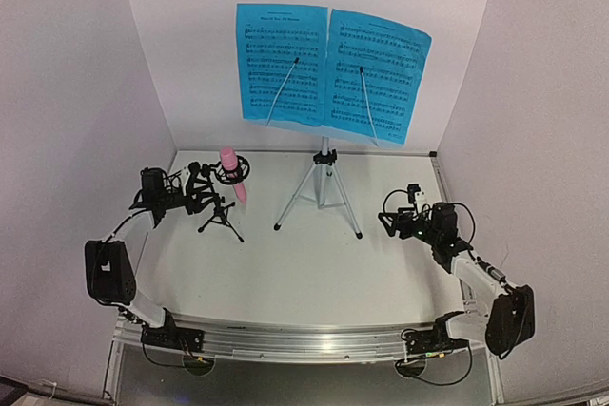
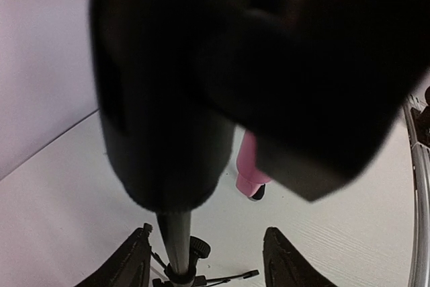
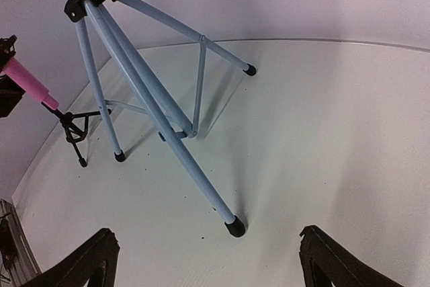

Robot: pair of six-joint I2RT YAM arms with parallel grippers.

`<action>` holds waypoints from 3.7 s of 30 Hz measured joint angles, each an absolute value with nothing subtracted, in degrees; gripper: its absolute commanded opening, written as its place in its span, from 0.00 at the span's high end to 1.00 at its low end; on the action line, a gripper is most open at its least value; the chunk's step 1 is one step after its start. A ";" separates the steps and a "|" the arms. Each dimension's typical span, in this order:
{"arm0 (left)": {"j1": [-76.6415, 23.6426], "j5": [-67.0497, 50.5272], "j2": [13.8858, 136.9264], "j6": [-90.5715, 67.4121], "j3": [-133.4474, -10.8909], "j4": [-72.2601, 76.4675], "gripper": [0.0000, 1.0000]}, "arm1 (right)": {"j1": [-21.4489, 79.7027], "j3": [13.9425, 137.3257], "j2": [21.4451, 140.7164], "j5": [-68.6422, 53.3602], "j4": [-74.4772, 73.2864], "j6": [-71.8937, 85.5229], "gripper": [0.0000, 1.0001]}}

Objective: Pack up the instrument practice props

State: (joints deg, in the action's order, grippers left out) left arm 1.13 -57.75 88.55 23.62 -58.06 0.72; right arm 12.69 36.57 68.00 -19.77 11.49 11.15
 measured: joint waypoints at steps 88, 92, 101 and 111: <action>-17.65 -32.61 55.99 7.44 -28.36 13.82 1.00 | 59.67 92.20 137.40 -11.60 47.08 93.37 0.64; -17.64 -32.72 56.00 7.49 -28.36 13.80 1.00 | 59.66 92.31 137.47 -11.73 47.11 93.40 0.68; -17.63 -32.75 55.99 7.56 -28.34 13.79 1.00 | 59.67 94.09 138.92 -12.00 47.60 93.71 0.78; -17.64 -32.39 55.81 7.55 -28.32 13.54 1.00 | 59.67 94.07 138.93 -11.94 47.89 92.88 1.00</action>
State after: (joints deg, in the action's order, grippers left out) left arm -17.64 -32.39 55.81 7.55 -28.32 13.54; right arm 59.67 94.07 138.93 -11.94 47.89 92.88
